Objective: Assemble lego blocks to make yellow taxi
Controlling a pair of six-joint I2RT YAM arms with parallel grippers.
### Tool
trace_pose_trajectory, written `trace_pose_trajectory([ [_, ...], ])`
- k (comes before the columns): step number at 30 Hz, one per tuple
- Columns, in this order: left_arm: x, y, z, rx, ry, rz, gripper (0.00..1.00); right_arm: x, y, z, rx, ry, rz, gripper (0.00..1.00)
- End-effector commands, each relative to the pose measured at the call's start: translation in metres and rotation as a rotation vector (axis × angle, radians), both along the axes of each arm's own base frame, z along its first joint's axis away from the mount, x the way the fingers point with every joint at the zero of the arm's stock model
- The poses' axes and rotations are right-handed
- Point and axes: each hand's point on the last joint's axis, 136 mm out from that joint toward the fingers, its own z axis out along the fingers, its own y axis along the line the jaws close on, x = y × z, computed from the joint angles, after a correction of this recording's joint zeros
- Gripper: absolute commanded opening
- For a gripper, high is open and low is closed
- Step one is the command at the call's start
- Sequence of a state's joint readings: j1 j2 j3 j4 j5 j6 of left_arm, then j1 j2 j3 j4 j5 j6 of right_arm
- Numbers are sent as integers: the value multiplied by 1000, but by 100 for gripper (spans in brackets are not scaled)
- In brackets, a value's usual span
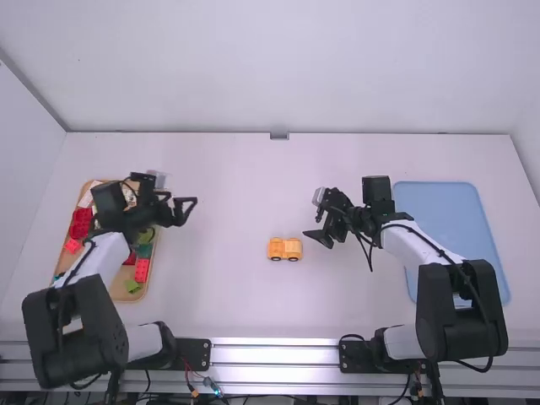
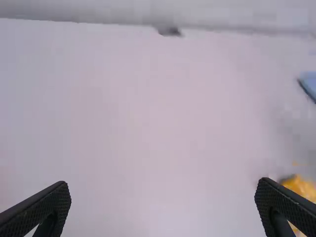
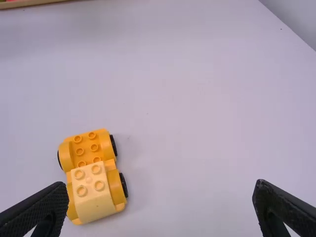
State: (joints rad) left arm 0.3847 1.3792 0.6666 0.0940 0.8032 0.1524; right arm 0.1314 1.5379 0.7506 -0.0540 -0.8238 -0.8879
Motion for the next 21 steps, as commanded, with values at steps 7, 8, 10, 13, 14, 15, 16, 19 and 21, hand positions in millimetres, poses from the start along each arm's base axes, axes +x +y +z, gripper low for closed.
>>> trace_pose_trajectory([
  [7, -13, 117, -5, -236, 239, 799, 99, 11, -5, 9, 36, 1, -58, 99],
  [8, -14, 119, -6, -233, 248, 810, 100, 12, -5, 9, 37, 4, -61, 99],
  [10, -22, 137, -14, -188, 341, 921, 99, 16, -7, 10, 41, 16, -93, 99],
  [13, -26, 153, -20, -129, 474, 1000, 99, 22, -11, 7, 21, 24, -140, 98],
  [14, -26, 158, -22, -107, 525, 1019, 99, 22, -12, 7, 14, 24, -145, 98],
  [15, -26, 167, -25, -88, 591, 1056, 99, 23, -12, 6, 12, 24, -148, 99],
  [16, -25, 170, -26, -82, 622, 1073, 99, 22, -12, 6, 14, 24, -146, 98],
  [19, -22, 182, -36, -43, 768, 1106, 97, 22, -12, 7, 21, 35, -153, 98],
  [21, -17, 186, -43, -35, 823, 1105, 95, 23, -11, 7, 26, 44, -162, 98],
])
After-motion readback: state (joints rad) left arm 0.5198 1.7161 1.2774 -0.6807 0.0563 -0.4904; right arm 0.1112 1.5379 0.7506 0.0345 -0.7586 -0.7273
